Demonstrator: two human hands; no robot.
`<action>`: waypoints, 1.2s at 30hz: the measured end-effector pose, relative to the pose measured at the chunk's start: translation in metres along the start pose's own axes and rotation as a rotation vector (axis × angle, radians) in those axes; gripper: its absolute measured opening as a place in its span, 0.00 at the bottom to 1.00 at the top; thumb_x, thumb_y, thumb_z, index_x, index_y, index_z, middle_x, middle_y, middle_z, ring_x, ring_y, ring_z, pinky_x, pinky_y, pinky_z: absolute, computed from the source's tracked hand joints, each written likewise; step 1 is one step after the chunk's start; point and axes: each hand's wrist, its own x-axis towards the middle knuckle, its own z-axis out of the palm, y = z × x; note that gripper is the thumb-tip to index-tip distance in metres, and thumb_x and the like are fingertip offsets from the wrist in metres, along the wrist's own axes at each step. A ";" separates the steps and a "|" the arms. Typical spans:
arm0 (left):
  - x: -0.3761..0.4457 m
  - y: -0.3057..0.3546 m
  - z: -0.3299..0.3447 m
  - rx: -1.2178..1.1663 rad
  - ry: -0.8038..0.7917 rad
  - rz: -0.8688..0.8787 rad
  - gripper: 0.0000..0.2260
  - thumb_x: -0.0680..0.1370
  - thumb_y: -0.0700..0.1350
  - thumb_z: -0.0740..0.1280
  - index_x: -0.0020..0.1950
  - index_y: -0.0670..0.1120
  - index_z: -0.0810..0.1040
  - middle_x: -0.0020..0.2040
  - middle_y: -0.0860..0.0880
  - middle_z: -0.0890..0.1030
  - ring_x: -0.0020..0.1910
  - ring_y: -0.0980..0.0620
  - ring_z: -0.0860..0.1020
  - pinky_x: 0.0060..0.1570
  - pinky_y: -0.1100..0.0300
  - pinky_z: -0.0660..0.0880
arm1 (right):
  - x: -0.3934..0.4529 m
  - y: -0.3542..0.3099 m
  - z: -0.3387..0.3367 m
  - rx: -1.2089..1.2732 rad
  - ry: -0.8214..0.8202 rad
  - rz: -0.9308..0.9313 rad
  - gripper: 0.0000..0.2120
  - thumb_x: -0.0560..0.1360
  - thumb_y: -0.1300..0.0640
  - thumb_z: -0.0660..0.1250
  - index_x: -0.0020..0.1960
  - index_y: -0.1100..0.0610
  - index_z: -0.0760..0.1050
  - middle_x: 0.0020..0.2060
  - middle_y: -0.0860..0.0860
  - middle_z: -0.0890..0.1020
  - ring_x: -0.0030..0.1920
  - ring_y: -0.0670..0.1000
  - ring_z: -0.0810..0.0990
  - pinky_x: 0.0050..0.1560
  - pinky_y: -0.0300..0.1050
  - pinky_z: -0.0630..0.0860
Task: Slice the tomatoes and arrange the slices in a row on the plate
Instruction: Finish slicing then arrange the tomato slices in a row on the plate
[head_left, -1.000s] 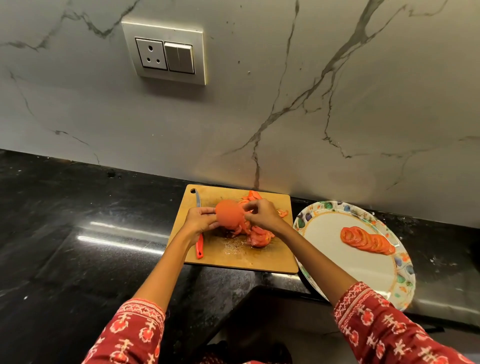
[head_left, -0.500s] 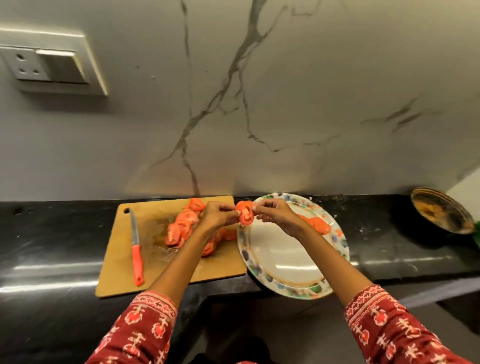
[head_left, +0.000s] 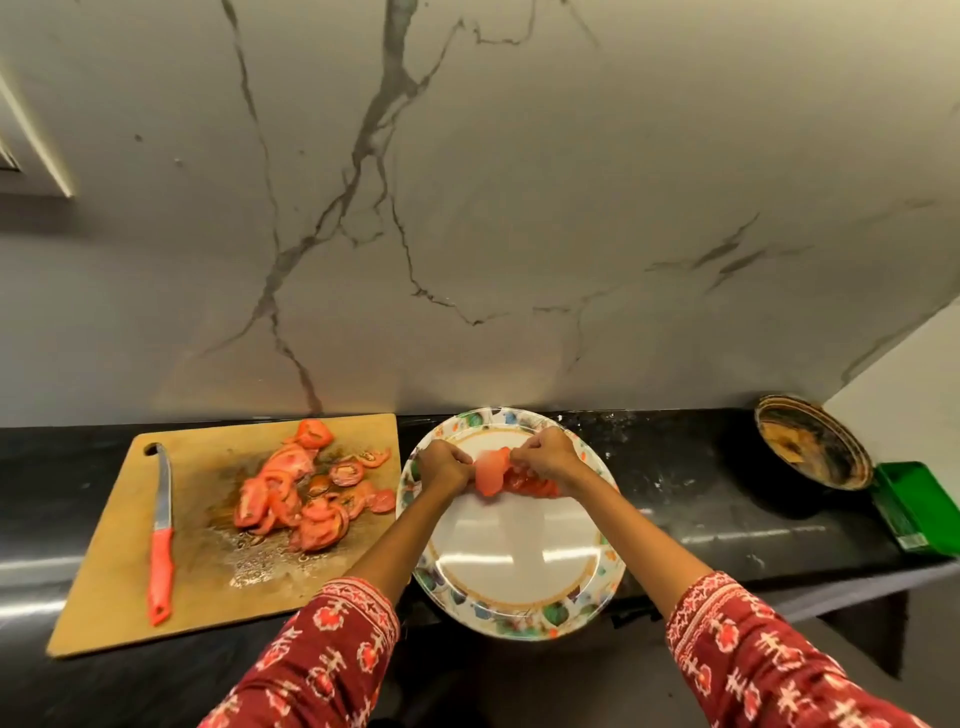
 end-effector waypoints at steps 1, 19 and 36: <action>0.001 0.000 0.002 0.010 0.022 -0.007 0.07 0.69 0.38 0.72 0.46 0.40 0.84 0.47 0.44 0.84 0.49 0.48 0.80 0.46 0.63 0.70 | 0.002 0.001 -0.001 -0.060 0.011 -0.015 0.12 0.71 0.59 0.71 0.29 0.60 0.77 0.24 0.51 0.74 0.28 0.48 0.70 0.33 0.40 0.68; -0.002 -0.002 -0.005 0.192 -0.289 0.213 0.36 0.65 0.35 0.76 0.70 0.41 0.66 0.67 0.42 0.72 0.58 0.44 0.76 0.50 0.60 0.72 | 0.012 0.007 -0.017 -0.491 -0.059 -0.348 0.11 0.70 0.63 0.71 0.52 0.60 0.82 0.47 0.54 0.83 0.42 0.46 0.74 0.42 0.39 0.68; 0.001 -0.017 -0.004 0.173 -0.175 0.321 0.32 0.62 0.40 0.79 0.64 0.40 0.73 0.62 0.42 0.75 0.56 0.45 0.77 0.51 0.59 0.75 | 0.017 0.005 -0.002 -0.353 0.064 -0.398 0.11 0.73 0.66 0.65 0.52 0.61 0.82 0.49 0.55 0.84 0.51 0.52 0.80 0.53 0.42 0.74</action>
